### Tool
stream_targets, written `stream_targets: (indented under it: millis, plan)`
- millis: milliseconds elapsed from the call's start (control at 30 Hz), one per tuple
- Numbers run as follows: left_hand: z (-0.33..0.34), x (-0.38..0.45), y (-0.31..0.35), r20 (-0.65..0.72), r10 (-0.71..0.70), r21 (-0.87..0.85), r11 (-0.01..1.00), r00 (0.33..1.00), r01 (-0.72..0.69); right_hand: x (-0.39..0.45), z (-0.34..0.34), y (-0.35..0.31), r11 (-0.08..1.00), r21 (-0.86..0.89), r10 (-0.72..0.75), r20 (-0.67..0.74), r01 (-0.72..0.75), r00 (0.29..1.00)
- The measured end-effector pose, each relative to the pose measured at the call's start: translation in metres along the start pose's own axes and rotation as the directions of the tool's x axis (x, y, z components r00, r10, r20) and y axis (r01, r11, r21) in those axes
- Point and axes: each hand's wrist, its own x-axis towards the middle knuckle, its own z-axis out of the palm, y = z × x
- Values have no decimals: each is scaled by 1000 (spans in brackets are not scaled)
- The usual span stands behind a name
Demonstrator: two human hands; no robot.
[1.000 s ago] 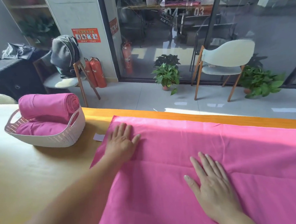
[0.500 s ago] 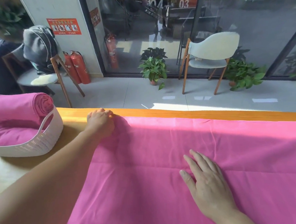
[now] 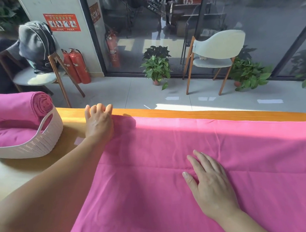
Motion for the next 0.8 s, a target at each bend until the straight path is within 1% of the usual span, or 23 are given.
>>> stream_targets:
  millis: [67, 167, 200, 233, 300, 333, 367, 433, 467, 500, 533, 567, 600, 633, 667, 700, 733, 767, 800]
  plan:
    - [-6, -8, 14, -35, 21, -69, 997, 999, -23, 1, -1, 0, 1000, -2, 5, 3, -5, 1000]
    - [-18, -34, 49, -105, 140, -217, 963, 985, -160, 1, -1, -2, 1000, 1, 6, 6, -6, 1000]
    - [-17, -45, 59, -93, 176, -274, 942, 980, -196, 0, -1, -1, 1000, 2, 7, 6, -7, 1000]
    - [-16, -55, 66, -47, 212, -307, 927, 976, -216, 0, -1, -1, 1000, 5, 5, 3, -5, 1000]
    - [-10, -69, 68, 135, 244, -293, 936, 960, -197, -1, -1, 0, 1000, 1, 2, -2, -2, 1000]
    - [-6, -69, 63, 220, 225, -270, 949, 949, -162, -1, -1, 0, 1000, -4, 2, 3, -2, 1000]
    - [-2, -64, 56, 264, 197, -245, 961, 944, -132, -1, 0, 1, 1000, -7, 3, 5, -3, 1000]
    - [4, -46, 41, 314, 129, -200, 977, 941, -67, -1, 0, 2, 1000, -11, 7, 9, -7, 1000]
    - [2, -38, 32, 346, 67, -163, 986, 936, -11, -1, 0, 1, 1000, -12, 5, 14, -5, 1000]
    - [0, -30, 25, 369, -10, -120, 991, 929, 59, -2, 0, 0, 1000, -13, 7, 18, -7, 1000]
    - [-2, -26, 22, 363, -88, -79, 989, 928, 124, -2, 0, 0, 1000, -12, 10, 17, -9, 1000]
    - [-7, -27, 25, 328, -135, -63, 985, 935, 164, -2, 0, 0, 1000, -6, 12, 17, -11, 1000]
    - [-12, -33, 35, 271, -126, -82, 985, 954, 153, -2, 0, 0, 1000, -1, 13, 15, -13, 1000]
    - [-17, -43, 50, 213, -61, -132, 987, 975, 90, -2, 0, -1, 1000, 6, 17, 14, -17, 1000]
    - [-21, -58, 68, 176, 34, -193, 981, 984, 0, -2, -1, -1, 1000, 12, 19, 10, -19, 1000]
    - [-23, -75, 83, 173, 121, -240, 968, 977, -77, -2, -1, -2, 1000, 17, 19, 7, -19, 1000]
    - [-22, -90, 94, 205, 184, -262, 957, 961, -127, 0, -2, -2, 1000, 21, 17, 7, -17, 1000]
    - [-20, -98, 98, 254, 214, -253, 956, 943, -149, 1, -3, -3, 999, 29, 17, 13, -17, 1000]
    - [-16, -99, 98, 295, 211, -236, 961, 932, -143, 1, -3, -4, 999, 39, 14, 13, -15, 1000]
